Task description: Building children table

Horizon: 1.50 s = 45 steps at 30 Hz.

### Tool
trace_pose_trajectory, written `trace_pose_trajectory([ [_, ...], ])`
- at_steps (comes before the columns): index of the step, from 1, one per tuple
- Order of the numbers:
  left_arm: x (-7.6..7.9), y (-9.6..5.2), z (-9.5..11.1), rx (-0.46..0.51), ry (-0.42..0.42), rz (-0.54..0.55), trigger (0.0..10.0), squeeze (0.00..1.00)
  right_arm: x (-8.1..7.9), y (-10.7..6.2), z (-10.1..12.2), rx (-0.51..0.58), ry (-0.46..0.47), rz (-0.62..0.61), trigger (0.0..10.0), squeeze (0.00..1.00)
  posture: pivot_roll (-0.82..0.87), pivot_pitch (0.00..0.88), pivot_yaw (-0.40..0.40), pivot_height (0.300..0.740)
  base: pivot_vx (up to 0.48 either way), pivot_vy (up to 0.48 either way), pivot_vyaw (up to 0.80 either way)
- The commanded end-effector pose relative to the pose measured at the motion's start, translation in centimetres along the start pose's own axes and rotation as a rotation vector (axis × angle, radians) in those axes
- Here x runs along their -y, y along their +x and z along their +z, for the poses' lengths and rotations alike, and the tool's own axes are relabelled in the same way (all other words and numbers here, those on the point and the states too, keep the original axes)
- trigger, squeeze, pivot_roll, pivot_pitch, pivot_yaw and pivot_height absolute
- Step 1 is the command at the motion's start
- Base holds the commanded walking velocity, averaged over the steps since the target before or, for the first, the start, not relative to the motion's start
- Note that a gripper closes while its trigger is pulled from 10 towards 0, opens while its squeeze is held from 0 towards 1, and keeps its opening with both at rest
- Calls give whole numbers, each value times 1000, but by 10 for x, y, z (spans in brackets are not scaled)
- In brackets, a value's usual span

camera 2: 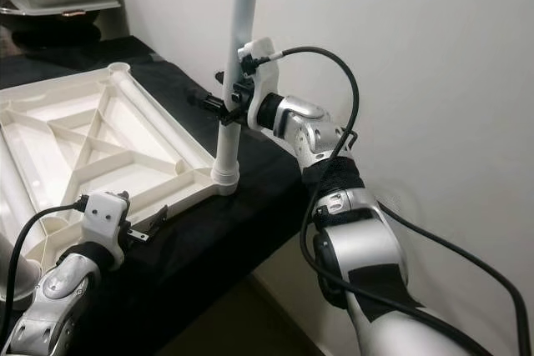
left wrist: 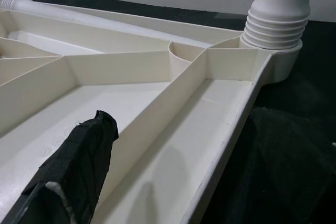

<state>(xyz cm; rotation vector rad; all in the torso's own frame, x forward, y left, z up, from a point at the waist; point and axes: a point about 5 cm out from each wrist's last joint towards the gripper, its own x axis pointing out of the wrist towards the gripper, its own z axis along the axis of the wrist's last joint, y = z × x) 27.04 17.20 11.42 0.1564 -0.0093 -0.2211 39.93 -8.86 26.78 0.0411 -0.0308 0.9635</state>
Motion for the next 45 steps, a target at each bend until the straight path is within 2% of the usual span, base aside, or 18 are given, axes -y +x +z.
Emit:
trace_pose_trajectory([
  [1, -3, -2, 0, 1, 15, 1, 10000, 0, 5, -1, 1, -26, -40, -10, 4392, 0, 68, 0, -166, 740, 0, 0, 0],
  [2, -3, -2, 0, 1, 15, 1, 10000, 0, 5, -1, 1, -26, -40, -10, 4392, 0, 68, 0, -166, 740, 0, 0, 0],
  [3, -3, -2, 0, 1, 15, 2, 10000, 0, 6, -1, 0, -30, -43, -10, 3451, 0, 68, 0, -166, 740, 0, 0, 0],
  [4, -2, -2, 0, 1, 14, 3, 10000, 0, 7, -1, -1, -35, -48, -2, 0, 0, 71, 0, -168, 740, 0, 0, 0],
  [12, -1, -3, -1, -2, 13, 1, 10000, 0, 11, -3, -5, -51, -61, -16, 0, 0, 71, 0, -169, 740, 0, 0, 0],
  [17, -1, -4, -1, -1, 11, -1, 10000, 0, 15, -3, -10, -47, -31, -94, 0, 0, 73, 0, -169, 740, 0, 0, 0],
  [20, 0, -4, -1, 0, 11, -4, 10000, 0, 19, -2, -17, -63, 4, -204, 0, 0, 71, 0, -168, 740, 0, 0, 0],
  [21, 0, -4, -2, -1, 10, -5, 10000, 0, 23, -2, -33, -134, 41, -382, 0, 0, 68, 0, -166, 740, 0, 0, 0],
  [23, 0, -4, -2, -1, 10, -5, 10000, 0, 23, -2, -33, -134, 41, -382, 0, 0, 68, 0, -166, 740, 0, 0, 0],
  [25, 0, -4, -2, -2, 9, -5, 10000, 0, 22, 0, -49, -192, 71, -499, 0, 0, 61, 0, -157, 740, 0, 0, 0],
  [26, 0, -4, -2, -2, 9, -5, 10000, 0, 22, 0, -49, -192, 71, -499, 0, 0, 61, 0, -157, 740, 0, 0, 0],
  [28, 2, -2, -1, -1, 7, -12, 10000, 0, 13, 7, -65, -230, 122, -584, 0, 0, 54, 0, -147, 740, 0, 0, 0],
  [30, 2, -2, -1, -1, 7, -12, 10000, 0, 13, 7, -65, -230, 122, -584, 0, 0, 54, 0, -147, 740, 0, 0, 0],
  [32, 4, 1, 0, 2, 8, -26, 10000, 0, -4, 22, -79, -246, 199, -702, 0, 0, 48, 0, -142, 740, 0, 0, 0],
  [33, 4, 1, 0, 3, 9, -26, 10000, 0, -7, 25, -82, -249, 214, -738, 0, 0, 47, 0, -144, 740, 0, 0, 0],
  [43, 4, 0, 0, 5, 9, -20, 10000, 0, -21, 33, -92, -283, 272, -833, 0, 0, 55, 0, -153, 740, 0, 0, 0],
  [44, 4, 0, -1, 5, 7, -20, 10000, 0, -24, 37, -91, -274, 280, -809, 10000, 0, 55, 0, -153, 740, 0, 0, 0],
  [45, 5, -1, -1, 4, 6, -20, 10000, 0, -26, 39, -89, -269, 270, -798, 10000, 0, 53, 0, -152, 740, 0, 0, 0],
])
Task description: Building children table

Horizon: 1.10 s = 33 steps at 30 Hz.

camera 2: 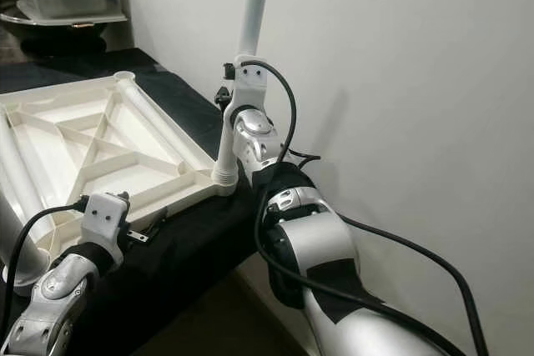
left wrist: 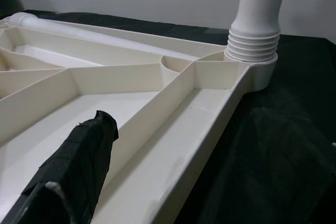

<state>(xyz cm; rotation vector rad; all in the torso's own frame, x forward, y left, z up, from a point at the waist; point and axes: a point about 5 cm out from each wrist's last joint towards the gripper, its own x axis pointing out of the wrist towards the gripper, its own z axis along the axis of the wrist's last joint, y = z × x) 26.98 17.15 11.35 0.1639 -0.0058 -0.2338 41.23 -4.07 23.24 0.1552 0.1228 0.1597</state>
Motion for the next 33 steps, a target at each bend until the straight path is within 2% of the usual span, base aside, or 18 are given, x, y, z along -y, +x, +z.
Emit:
trace_pose_trajectory([
  [1, 4, -1, -1, 7, -2, -8, 10000, 0, 4, -5, -49, -202, 23, -11, 10000, 0, 52, 0, -151, 740, 0, 0, 0],
  [4, 4, -1, -1, 7, -3, -8, 10000, 0, 5, -4, -46, -190, 23, -16, 10000, 0, 52, 0, -151, 740, 0, 0, 0],
  [5, 4, -1, -1, 6, -3, -9, 10000, 0, 7, -3, -40, -165, 26, -22, 10000, 1000, 49, 0, -147, 740, 0, 0, 0],
  [11, 4, 0, -1, 5, -4, -15, 10000, 0, 11, -1, -23, -113, 22, -20, 10000, 1000, 46, 0, -143, 740, 0, 0, 0],
  [12, 4, 0, 0, 6, -3, -16, 10000, 0, 10, -1, -16, -95, 15, -11, 10000, 0, 41, 0, -139, 740, 0, 0, 0],
  [16, 4, 0, 0, 6, -3, -17, 10000, 0, 10, -1, -12, -83, 11, -7, 10000, 0, 41, 0, -139, 740, 0, 0, 0],
  [18, 4, 0, 0, 5, -2, -18, 10000, 0, 8, -3, 7, -20, 11, 37, 10000, 0, 34, 0, -133, 740, 0, 0, 0],
  [20, 4, 1, 0, 5, -2, -18, 10000, 0, 8, -4, 16, 4, 12, 58, 10000, 0, 34, 0, -133, 740, 0, 0, 0],
  [22, 4, 1, 0, 5, -4, -20, 10000, 0, 7, -9, 33, 59, 12, 136, 10000, 0, 34, 0, -133, 740, 0, 0, 0],
  [24, 4, 1, 0, 7, -6, -20, 10000, 0, 6, -11, 40, 85, 7, 180, 10000, 0, 34, 0, -133, 740, 0, 0, 0],
  [26, 4, 1, 0, 8, -6, -22, 10000, 0, 7, -13, 51, 132, -1, 274, 10000, 0, 32, 0, -133, 740, 0, 0, 0],
  [28, 5, 2, 0, 10, -7, -22, 10000, 0, 10, -17, 60, 162, -36, 450, 10000, 0, 32, 0, -135, 740, 0, 0, 0],
  [29, 5, 2, 0, 10, -7, -22, 10000, 0, 10, -17, 60, 162, -36, 450, 10000, 0, 32, 0, -135, 740, 0, 0, 0],
  [31, 5, 3, 0, 12, -8, -21, 10000, 0, 14, -19, 58, 152, -73, 577, 10000, 0, 32, 0, -136, 740, 0, 0, 0],
  [33, 5, 3, 0, 12, -8, -22, 10000, 0, 18, -19, 51, 121, -98, 626, 10000, 0, 35, 0, -139, 740, 0, 0, 0],
])
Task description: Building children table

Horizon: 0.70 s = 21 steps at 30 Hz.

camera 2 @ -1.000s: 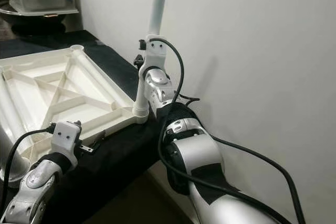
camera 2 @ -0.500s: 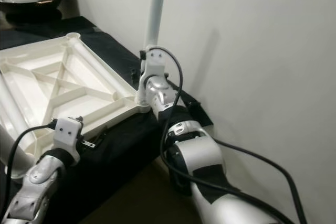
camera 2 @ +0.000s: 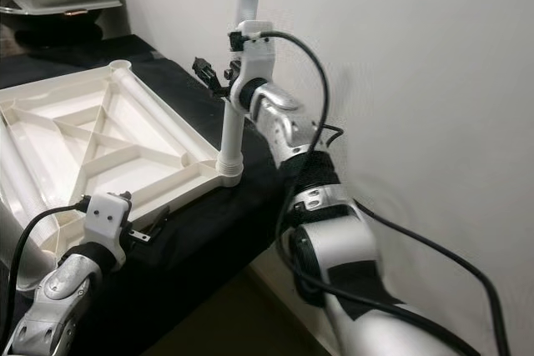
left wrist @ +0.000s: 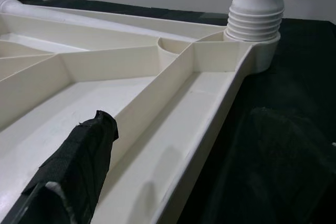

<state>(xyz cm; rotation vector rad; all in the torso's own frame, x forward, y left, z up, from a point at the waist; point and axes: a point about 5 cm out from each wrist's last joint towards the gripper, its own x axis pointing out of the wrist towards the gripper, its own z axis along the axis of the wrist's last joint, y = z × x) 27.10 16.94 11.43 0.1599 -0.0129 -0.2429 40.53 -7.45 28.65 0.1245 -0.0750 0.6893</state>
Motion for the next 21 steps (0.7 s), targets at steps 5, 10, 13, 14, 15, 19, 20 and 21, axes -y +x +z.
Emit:
trace_pose_trajectory([
  [5, 2, 0, 0, 7, -3, -8, 10000, 0, 3, -6, -27, -121, -30, 171, 0, 0, 56, 0, -154, 740, 0, 0, 0],
  [10, -3, -3, 0, 7, 2, 7, 10000, 0, -2, -7, -37, -135, -46, 263, 0, 0, 74, 0, -165, 740, 0, 0, 0],
  [13, -3, -5, 0, 6, 3, 9, 10000, 0, -4, -6, -39, -140, -43, 273, 0, 0, 75, 0, -165, 740, 0, 0, 0],
  [14, -3, -5, 0, 6, 3, 9, 10000, 0, -4, -6, -39, -140, -43, 273, 0, 0, 75, 0, -165, 740, 0, 0, 0],
  [15, -2, -5, 0, 6, 2, 9, 10000, 0, -3, -5, -41, -151, -46, 249, 0, 0, 75, 0, -165, 740, 0, 0, 0],
  [19, -1, -5, 0, 6, 1, 4, 10000, 0, 13, -5, -55, -238, -27, -19, 0, 0, 71, 0, -161, 740, 0, 0, 0],
  [20, -1, -5, 0, 6, 1, 4, 10000, 0, 13, -5, -55, -238, -27, -19, 0, 0, 71, 0, -161, 740, 0, 0, 0],
  [21, -1, -5, 0, 5, 1, 3, 10000, 0, 19, -7, -60, -258, -5, -118, 0, 0, 66, 0, -156, 740, 0, 0, 0],
])
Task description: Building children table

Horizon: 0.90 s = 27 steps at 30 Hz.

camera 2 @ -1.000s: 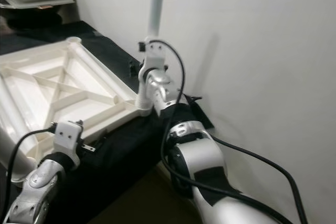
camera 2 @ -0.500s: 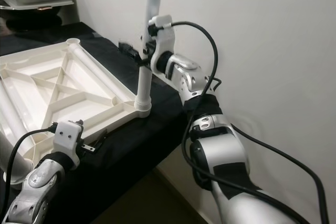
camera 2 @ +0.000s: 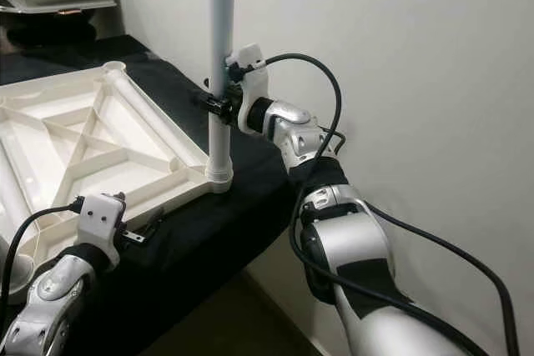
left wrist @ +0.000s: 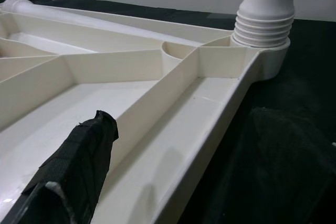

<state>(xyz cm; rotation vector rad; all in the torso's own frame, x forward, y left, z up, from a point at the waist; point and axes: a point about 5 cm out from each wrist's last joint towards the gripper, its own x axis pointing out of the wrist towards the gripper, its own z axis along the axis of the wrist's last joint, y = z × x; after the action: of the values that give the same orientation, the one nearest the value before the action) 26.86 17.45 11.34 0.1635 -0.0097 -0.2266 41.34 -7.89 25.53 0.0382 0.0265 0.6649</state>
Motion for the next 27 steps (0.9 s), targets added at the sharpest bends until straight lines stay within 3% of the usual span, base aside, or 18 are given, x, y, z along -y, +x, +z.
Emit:
trace_pose_trajectory([
  [1, 4, -1, 1, 9, -2, -15, 10000, 0, 11, -6, -39, -159, 79, -177, 0, 0, 66, 0, -156, 740, 0, 0, 0],
  [6, 5, -1, 1, 8, -2, -21, 10000, 0, 14, -10, -61, -198, 162, -305, 0, 0, 63, 0, -153, 740, 0, 0, 0],
  [9, 5, -1, 1, 7, -2, -24, 10000, 0, 7, -10, -80, -237, 194, -339, 0, 0, 61, 0, -148, 740, 0, 0, 0],
  [13, 5, -1, 1, 5, 1, -30, 10000, 0, -6, -12, -110, -324, 204, -475, 0, 0, 52, 0, -146, 740, 0, 0, 0],
  [20, 6, 1, 1, 6, 1, -26, 10000, 0, -11, -15, -121, -358, 232, -682, 0, 0, 48, 0, -149, 740, 0, 0, 0],
  [27, 7, 2, 1, 6, 2, -27, 10000, 0, -18, -15, -126, -370, 278, -806, 0, 0, 48, 0, -152, 740, 0, 0, 0],
])
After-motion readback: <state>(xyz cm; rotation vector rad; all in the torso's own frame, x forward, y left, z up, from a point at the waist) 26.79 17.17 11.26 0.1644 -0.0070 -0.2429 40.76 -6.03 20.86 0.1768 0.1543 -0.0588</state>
